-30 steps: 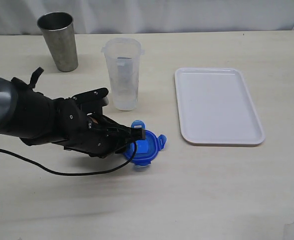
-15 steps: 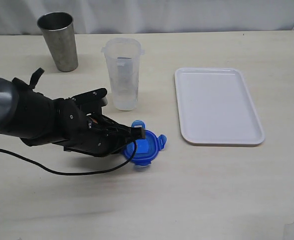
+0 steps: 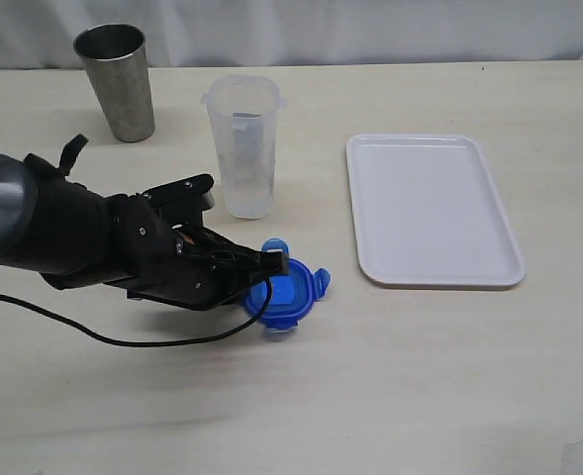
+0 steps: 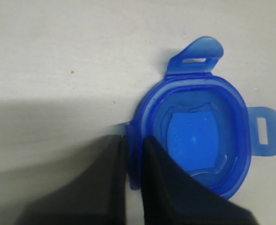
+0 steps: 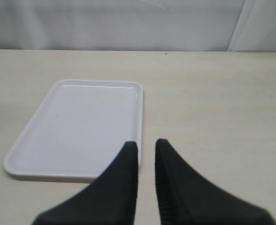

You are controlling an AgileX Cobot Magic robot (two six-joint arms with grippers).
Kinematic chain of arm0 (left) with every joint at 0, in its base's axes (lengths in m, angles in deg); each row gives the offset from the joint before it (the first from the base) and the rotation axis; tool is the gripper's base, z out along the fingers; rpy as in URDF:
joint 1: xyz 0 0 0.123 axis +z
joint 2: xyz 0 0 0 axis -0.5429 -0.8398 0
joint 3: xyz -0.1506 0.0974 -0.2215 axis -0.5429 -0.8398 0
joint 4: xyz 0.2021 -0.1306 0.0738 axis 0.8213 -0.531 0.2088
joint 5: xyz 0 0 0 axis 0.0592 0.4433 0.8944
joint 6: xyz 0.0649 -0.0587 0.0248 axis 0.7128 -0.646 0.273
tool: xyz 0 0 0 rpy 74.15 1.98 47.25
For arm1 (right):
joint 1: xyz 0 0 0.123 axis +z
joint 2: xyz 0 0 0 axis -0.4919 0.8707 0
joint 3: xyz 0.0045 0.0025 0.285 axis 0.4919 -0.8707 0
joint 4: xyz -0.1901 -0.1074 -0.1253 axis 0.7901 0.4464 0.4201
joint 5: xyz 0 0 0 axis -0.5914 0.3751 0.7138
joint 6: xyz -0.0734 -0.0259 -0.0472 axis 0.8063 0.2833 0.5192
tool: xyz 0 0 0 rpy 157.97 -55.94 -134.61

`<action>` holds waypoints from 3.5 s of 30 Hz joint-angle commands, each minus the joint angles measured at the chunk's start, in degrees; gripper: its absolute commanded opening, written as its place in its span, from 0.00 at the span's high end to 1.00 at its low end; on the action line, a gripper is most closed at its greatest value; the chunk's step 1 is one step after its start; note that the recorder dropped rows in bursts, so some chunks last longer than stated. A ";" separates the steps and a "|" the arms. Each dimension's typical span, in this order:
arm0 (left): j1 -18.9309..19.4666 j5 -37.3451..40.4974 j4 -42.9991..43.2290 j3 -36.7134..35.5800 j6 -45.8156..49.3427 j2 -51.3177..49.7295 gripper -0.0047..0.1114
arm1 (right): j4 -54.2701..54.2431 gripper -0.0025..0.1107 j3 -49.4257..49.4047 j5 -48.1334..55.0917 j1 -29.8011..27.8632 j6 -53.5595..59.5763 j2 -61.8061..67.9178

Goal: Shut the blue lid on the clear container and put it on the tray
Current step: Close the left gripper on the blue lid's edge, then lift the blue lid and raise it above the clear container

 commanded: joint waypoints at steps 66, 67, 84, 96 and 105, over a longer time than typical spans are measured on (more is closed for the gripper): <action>0.54 10.81 3.19 4.47 3.04 1.70 0.66 | -0.32 0.86 -0.07 -0.12 -0.02 0.01 -0.24; 0.54 10.58 3.19 4.47 3.04 1.32 0.66 | -0.32 0.86 -0.07 -0.12 -0.02 0.01 -0.24; 0.54 8.20 1.23 5.13 3.04 -2.36 0.76 | -0.32 0.86 -0.07 -0.12 -0.02 0.01 -0.24; 0.54 9.52 2.56 5.18 3.18 -2.36 0.96 | -0.32 0.86 -0.07 -0.12 -0.02 0.01 -0.24; 0.54 12.32 8.63 5.28 3.41 1.77 0.96 | -0.32 0.86 -0.07 -0.12 -0.02 0.01 -0.24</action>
